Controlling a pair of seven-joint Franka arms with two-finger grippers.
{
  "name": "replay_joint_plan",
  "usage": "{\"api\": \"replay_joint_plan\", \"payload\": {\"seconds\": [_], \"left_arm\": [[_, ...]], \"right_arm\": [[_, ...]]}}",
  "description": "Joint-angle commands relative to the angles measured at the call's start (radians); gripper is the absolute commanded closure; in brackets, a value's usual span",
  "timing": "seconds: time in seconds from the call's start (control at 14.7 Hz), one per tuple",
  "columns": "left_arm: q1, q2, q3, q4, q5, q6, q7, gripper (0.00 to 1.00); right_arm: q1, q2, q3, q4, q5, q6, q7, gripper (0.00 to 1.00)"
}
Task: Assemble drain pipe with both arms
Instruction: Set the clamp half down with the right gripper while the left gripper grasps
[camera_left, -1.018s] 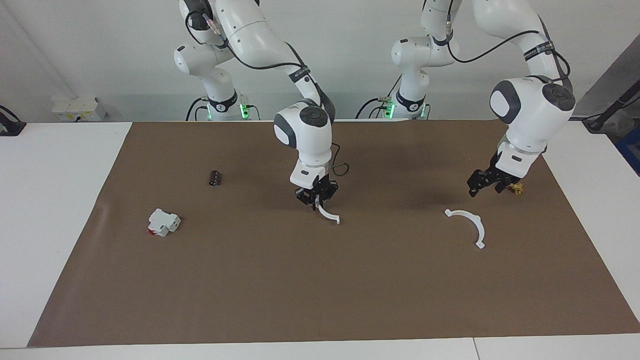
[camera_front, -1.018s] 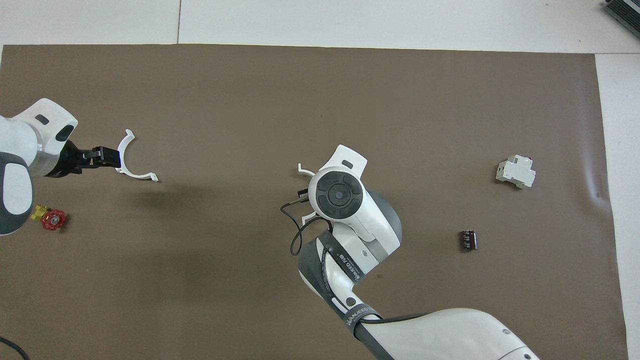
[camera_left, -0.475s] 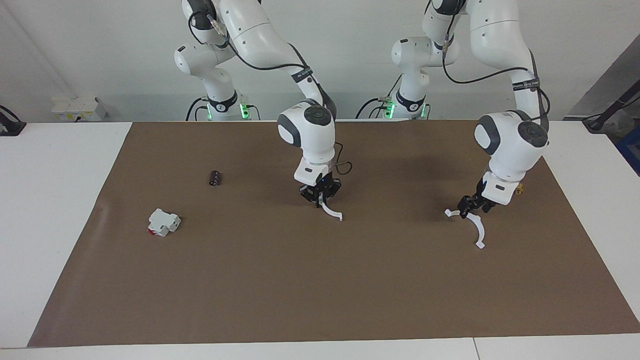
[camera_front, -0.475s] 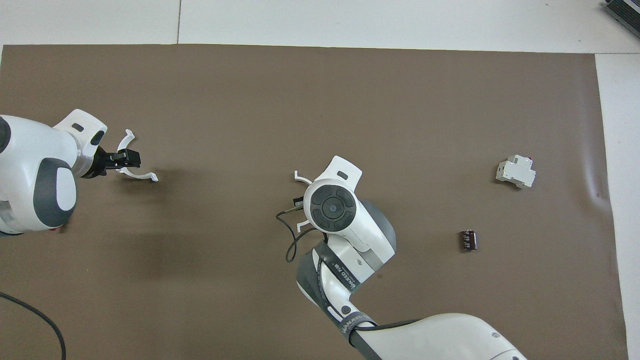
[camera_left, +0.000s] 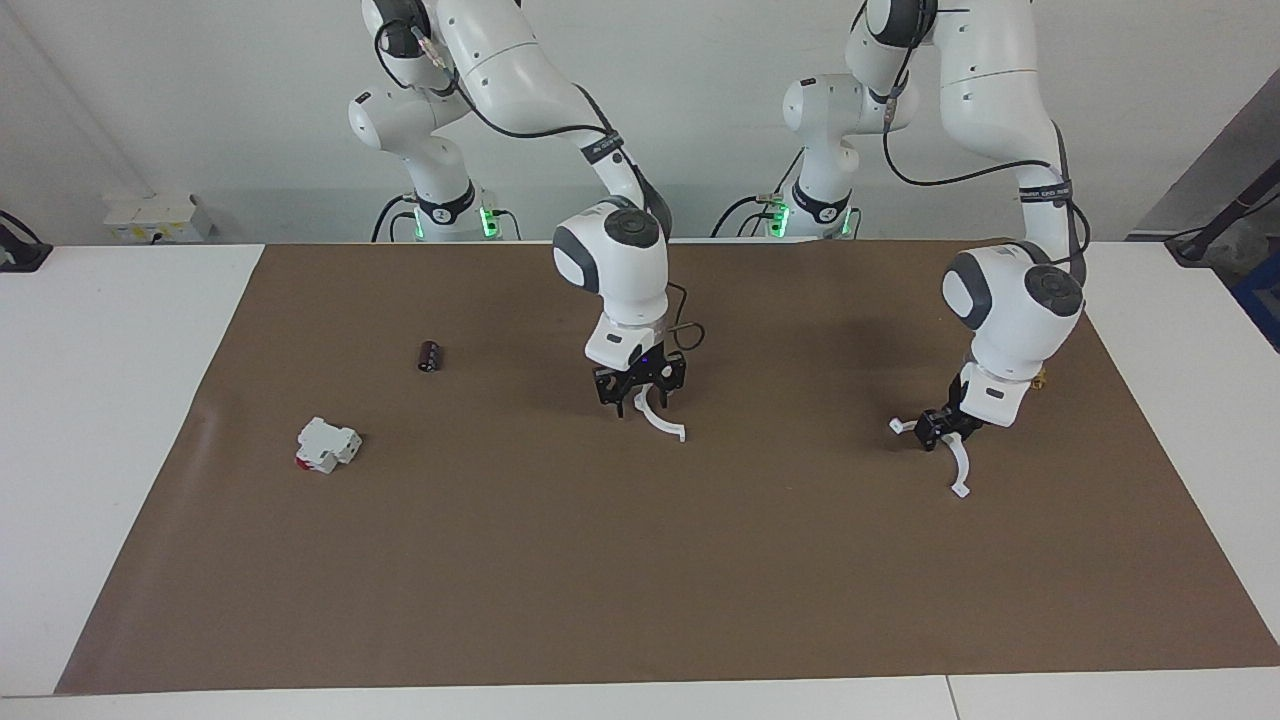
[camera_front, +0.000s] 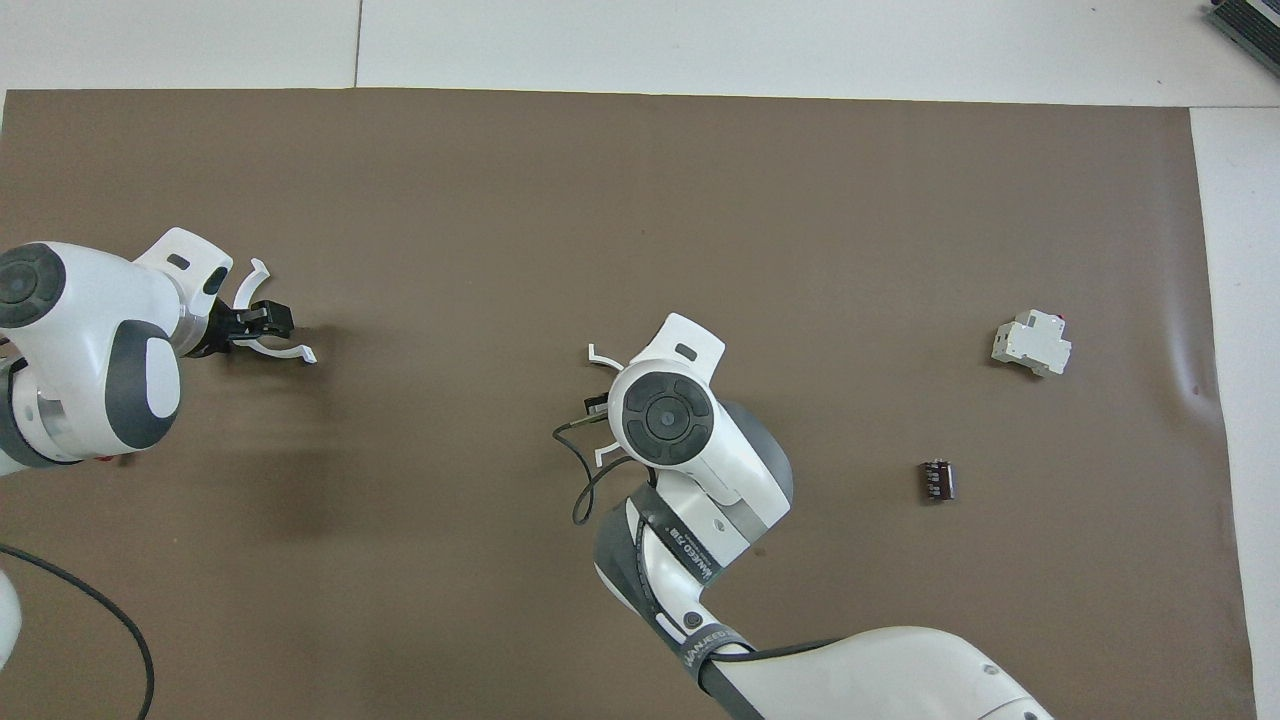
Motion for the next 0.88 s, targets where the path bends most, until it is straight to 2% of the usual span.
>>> {"api": "replay_joint_plan", "payload": {"seconds": [0.0,0.14,0.2,0.34,0.54,0.81], "left_arm": [[-0.005,0.001,0.000,-0.025,0.021,0.021,-0.044,0.61],[-0.013,-0.007,0.000,-0.021,0.021,0.018,-0.043,0.97],[-0.013,-0.012,0.000,-0.018,0.021,0.018,-0.041,1.00],[-0.024,-0.025,0.000,-0.013,0.022,0.023,-0.034,1.00],[-0.093,-0.033,0.000,0.011,0.034,0.024,-0.033,1.00],[-0.221,-0.033,-0.003,0.018,0.038,0.035,-0.027,1.00]], "right_arm": [[-0.093,-0.109,0.008,-0.003,-0.017,-0.065,0.019,0.00],[-0.157,-0.164,0.008,0.026,-0.017,-0.148,0.014,0.00],[-0.192,-0.181,0.007,0.048,-0.017,-0.195,0.011,0.00],[-0.269,-0.221,0.007,0.077,-0.017,-0.260,0.011,0.00],[-0.375,-0.304,0.005,0.079,-0.017,-0.367,0.005,0.00],[-0.495,-0.400,0.002,0.079,-0.016,-0.530,-0.162,0.00]]}}
